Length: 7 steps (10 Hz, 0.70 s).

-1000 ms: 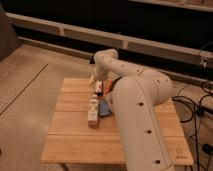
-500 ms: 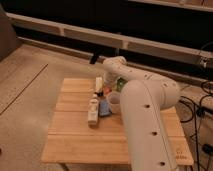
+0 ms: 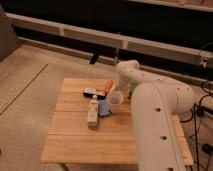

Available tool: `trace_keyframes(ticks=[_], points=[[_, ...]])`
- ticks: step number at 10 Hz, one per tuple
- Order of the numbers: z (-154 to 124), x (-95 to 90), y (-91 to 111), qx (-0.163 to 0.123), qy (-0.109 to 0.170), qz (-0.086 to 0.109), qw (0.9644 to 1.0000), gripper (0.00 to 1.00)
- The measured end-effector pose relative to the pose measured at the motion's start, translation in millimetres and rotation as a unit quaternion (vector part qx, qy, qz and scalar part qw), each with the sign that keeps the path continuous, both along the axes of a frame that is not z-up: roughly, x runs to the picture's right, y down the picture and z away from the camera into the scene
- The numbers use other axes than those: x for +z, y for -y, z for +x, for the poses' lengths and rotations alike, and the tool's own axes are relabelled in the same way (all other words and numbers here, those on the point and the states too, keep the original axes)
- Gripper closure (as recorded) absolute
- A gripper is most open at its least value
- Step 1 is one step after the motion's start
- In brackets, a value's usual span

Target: Push the ceramic bowl across the table

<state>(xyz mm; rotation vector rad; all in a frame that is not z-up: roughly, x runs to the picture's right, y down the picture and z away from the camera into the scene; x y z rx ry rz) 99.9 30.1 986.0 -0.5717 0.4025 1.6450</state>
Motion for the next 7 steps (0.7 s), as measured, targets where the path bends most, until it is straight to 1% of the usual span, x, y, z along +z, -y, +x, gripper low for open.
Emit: trace_keyframes(ticks=[1,2,4,5,7], points=[[-16,-3.8,18,-0.012,0.014,0.018,0.9997,0.35],[-33,-8.0,34,-0.026,0.025,0.031,0.9989,0.35],[-69,-19.3,64,-0.057,0.047,0.055,0.9957,0.35],[-80,-24.1,72,-0.066,0.051,0.059,0.9948,0.35],[-79,-24.4,73,-0.068,0.05,0.059,0.9947,0.35]])
